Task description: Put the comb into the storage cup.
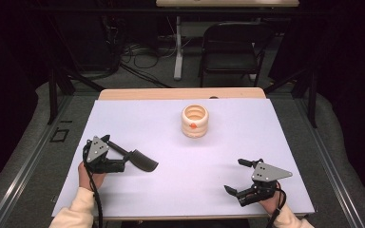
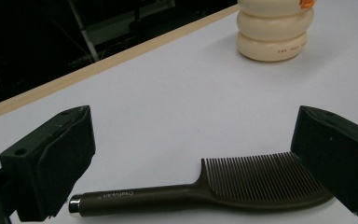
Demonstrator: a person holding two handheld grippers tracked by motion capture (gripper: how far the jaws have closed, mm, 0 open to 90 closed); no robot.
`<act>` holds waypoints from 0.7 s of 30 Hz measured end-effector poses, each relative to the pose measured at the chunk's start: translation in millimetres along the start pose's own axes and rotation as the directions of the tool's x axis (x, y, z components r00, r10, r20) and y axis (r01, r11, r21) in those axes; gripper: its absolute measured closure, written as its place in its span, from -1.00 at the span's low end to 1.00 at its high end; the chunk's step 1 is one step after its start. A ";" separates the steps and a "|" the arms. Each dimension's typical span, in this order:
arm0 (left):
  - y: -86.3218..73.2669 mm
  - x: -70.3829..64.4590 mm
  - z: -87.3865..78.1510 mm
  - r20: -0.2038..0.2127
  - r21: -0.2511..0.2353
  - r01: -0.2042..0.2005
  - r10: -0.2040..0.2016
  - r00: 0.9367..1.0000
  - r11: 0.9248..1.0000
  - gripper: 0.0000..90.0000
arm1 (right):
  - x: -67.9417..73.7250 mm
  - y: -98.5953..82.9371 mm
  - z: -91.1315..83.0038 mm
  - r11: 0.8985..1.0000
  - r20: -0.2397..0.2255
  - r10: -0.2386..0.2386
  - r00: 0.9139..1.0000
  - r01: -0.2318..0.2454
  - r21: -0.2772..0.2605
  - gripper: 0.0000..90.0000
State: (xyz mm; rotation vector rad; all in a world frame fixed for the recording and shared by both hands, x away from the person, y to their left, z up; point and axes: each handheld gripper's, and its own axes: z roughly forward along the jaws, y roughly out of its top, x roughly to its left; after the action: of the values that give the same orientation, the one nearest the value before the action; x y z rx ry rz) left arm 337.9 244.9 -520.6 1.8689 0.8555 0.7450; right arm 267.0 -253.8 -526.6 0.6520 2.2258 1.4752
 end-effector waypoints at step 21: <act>6.0 20.9 23.2 -0.043 0.070 0.004 -0.001 0.999 0.998 -1.00 | -0.2 -0.1 1.4 1.000 -0.006 0.004 1.000 -0.004 0.008 -1.00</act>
State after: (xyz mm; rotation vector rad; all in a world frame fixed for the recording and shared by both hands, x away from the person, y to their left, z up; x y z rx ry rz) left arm 369.5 248.4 -521.3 1.9189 0.9219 0.7650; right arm 267.9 -252.8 -527.2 0.6556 2.2373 1.4729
